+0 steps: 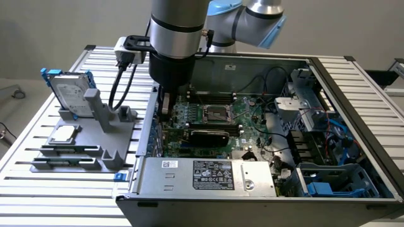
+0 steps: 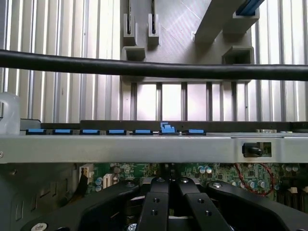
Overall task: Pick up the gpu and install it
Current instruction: 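Press down on the gpu until it lock into place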
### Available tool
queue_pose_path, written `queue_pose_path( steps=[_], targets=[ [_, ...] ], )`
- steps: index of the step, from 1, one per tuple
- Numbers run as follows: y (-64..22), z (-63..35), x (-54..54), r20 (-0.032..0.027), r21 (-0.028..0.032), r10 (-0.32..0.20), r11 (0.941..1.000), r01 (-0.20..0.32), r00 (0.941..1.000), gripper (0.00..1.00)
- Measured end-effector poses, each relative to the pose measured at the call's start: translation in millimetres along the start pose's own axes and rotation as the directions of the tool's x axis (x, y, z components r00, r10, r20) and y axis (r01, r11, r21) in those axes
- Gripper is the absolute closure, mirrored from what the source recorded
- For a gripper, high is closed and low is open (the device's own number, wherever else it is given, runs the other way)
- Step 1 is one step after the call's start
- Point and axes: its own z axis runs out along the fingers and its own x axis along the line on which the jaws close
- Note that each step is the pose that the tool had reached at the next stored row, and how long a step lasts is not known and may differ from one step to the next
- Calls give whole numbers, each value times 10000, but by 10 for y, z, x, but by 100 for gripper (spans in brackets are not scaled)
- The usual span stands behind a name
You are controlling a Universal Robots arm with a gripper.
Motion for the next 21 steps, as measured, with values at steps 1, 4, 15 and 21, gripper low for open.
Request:
queue_pose_path(
  steps=[1, 4, 15, 21],
  targets=[
    [0, 0, -5, 1, -1, 0, 10000, 0, 10000, 89],
    [-1, 2, -16, 3, -2, -1, 10000, 1, 10000, 89],
    [11, 2, -35, 0, -56, 0, 10000, 0, 10000, 89],
    [-6, -10, -38, 10, -131, 1, 9999, -1, 10000, 89]
  ],
)
